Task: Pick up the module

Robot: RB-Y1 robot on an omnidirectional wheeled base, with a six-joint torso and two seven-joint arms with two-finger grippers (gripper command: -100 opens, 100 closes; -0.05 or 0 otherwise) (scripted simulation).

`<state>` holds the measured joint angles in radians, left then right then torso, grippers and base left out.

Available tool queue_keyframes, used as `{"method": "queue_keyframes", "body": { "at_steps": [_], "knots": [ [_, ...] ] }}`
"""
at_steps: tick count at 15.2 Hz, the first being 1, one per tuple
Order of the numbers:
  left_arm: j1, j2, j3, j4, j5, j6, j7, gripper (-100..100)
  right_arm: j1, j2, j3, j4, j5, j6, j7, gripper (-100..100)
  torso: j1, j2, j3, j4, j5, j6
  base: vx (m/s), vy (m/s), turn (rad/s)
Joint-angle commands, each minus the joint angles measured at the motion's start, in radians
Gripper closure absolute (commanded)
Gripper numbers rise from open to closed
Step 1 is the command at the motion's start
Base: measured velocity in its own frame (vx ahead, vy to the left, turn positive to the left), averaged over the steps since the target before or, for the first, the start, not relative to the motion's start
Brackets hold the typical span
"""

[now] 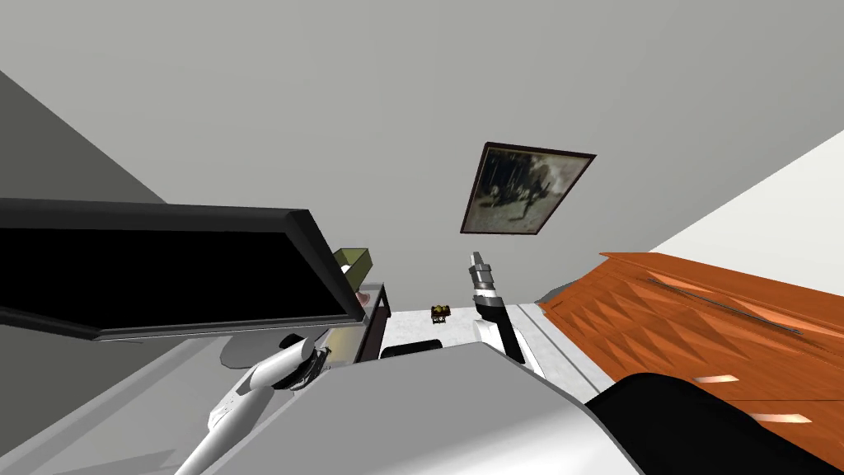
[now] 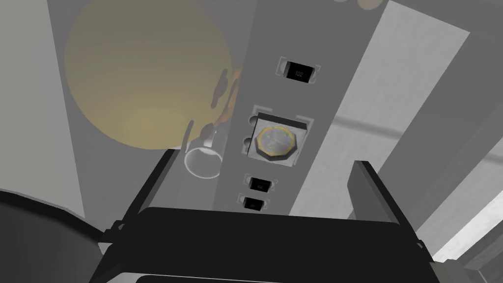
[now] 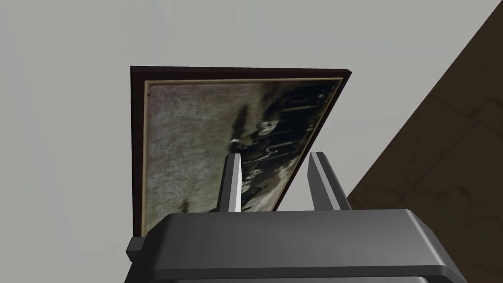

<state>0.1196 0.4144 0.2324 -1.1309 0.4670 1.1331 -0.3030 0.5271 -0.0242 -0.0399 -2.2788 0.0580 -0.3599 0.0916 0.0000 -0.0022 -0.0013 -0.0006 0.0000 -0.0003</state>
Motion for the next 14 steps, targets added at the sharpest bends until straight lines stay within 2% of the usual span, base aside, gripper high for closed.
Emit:
{"method": "queue_keyframes", "body": {
  "at_steps": [1, 2, 4, 7, 8, 9, 13, 14],
  "knots": [
    [0.0, 0.0, 0.0, 0.0, 0.0, 0.0, 0.0, -100, 0.0, 0.0, 0.0, 0.0, 0.0, 0.0, 0.0, 0, 0.0, 0.0, 0.0, 0.0, 0.0, 0.0, 0.007, 0.015, -0.035],
    [-0.006, -0.018, -0.01, 0.033, -0.011, -0.03, 0.005, -100, 0.0, 0.0, 0.0, 0.0, 0.0, 0.0, 0.0, 0, 0.0, 0.0, 0.0, 0.0, 0.0, 0.0, 0.003, 0.029, -0.021],
    [-0.008, -0.022, -0.013, 0.042, -0.013, -0.039, 0.007, -100, 0.0, 0.0, 0.0, 0.0, 0.0, 0.0, 0.0, 0, 0.001, 0.001, 0.0, 0.0, 0.0, 0.0, 0.005, 0.041, -0.019],
    [-0.015, -0.043, -0.025, 0.083, -0.028, -0.084, 0.012, -100, 0.0, 0.0, 0.0, 0.0, 0.0, 0.0, 0.0, 0, 0.001, 0.001, 0.0, 0.0, 0.0, 0.0, 0.0, 0.047, -0.018],
    [-0.016, -0.033, -0.02, 0.074, -0.02, -0.065, 0.008, -100, 0.0, 0.0, 0.0, 0.0, 0.0, 0.0, 0.0, 0, 0.002, 0.001, 0.0, 0.0, 0.0, 0.0, -0.003, 0.031, -0.013],
    [-0.019, -0.034, -0.02, 0.081, -0.021, -0.073, 0.007, 100, 0.0, 0.0, 0.0, 0.0, 0.0, 0.0, 0.0, 0, 0.001, 0.001, 0.001, 0.0, 0.0, 0.0, -0.001, 0.012, -0.003],
    [-0.015, -0.035, -0.021, 0.083, -0.02, -0.068, 0.007, 100, 0.0, 0.0, 0.0, 0.0, 0.0, 0.0, 0.0, 0, 0.005, -0.003, -0.001, 0.001, 0.003, 0.002, -0.006, 0.0, 0.01],
    [-0.009, -0.026, -0.015, 0.05, -0.016, -0.048, 0.008, 100, 0.0, 0.0, 0.0, 0.0, 0.0, 0.0, 0.0, 0, 0.005, -0.004, -0.001, 0.001, 0.003, 0.002, -0.002, -0.019, 0.006]
  ]
}}
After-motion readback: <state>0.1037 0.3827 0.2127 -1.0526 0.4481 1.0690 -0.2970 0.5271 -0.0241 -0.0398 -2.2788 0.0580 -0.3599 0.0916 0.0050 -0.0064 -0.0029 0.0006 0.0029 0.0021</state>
